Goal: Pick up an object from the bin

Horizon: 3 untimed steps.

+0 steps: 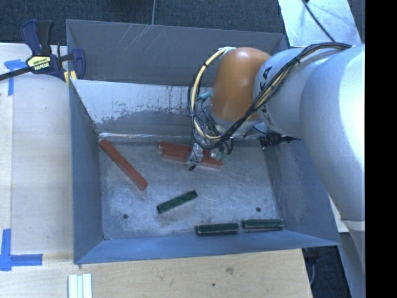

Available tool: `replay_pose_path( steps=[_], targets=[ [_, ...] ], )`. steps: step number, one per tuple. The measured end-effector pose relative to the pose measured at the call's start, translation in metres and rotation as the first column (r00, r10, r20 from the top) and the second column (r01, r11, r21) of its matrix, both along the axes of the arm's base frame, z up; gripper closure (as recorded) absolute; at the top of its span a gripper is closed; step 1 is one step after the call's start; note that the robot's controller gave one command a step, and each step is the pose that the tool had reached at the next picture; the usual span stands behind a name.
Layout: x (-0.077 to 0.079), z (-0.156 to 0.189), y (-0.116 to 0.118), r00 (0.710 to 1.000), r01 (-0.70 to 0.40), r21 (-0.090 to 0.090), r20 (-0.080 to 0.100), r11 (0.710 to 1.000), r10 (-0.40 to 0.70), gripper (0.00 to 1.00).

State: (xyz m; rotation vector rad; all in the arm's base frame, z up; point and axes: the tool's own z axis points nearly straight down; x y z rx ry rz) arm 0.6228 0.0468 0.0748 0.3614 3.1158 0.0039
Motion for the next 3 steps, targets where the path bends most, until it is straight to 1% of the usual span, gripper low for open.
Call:
replay_pose_path(
  steps=[1,2,3],
  targets=[
    [-0.002,0.005,-0.033,0.976,-0.218,-0.002,0.004,0.976,0.218,1.00],
    [-0.022,0.002,-0.123,0.972,-0.235,-0.004,0.011,0.972,0.235,1.00],
    [0.006,0.162,-0.131,0.946,-0.325,-0.009,0.008,0.946,0.325,1.00]
  ],
)
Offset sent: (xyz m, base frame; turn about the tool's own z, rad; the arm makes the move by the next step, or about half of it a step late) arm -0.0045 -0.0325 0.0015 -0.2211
